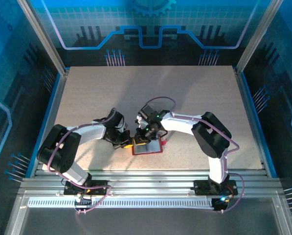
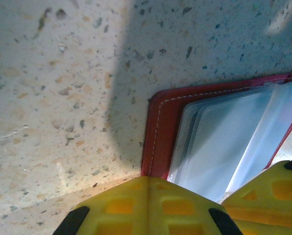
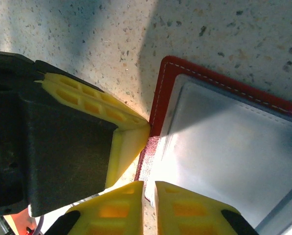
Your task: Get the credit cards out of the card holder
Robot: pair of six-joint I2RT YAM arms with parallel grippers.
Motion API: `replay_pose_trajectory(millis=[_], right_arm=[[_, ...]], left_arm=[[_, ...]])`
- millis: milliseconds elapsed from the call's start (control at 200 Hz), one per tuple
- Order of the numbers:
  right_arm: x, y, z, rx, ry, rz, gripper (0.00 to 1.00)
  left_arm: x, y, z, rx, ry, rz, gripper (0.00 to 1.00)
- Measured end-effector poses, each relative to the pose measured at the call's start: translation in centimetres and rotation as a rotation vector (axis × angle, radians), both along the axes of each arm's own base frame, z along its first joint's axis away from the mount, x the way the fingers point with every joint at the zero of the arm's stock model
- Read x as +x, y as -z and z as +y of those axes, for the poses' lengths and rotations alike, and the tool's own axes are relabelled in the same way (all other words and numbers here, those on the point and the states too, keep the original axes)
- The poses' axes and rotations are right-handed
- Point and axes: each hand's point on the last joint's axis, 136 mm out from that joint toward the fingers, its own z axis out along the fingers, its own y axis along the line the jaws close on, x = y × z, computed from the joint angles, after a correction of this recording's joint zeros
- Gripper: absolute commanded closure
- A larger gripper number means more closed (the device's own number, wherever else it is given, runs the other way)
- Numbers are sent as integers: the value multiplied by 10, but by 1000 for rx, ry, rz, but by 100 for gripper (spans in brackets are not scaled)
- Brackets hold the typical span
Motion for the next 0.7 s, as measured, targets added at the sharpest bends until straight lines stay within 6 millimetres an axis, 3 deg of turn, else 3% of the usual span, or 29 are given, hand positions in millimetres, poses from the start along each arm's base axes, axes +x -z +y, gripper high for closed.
replay_pose_trajectory(millis=[335, 700], right_arm=[[-7, 18, -6, -67, -19, 16, 83], [-6, 20, -18, -134, -41, -7, 80]], left_arm=[[0, 1, 1, 6, -2, -2, 100], [-3, 3, 4, 23, 12, 6, 100]])
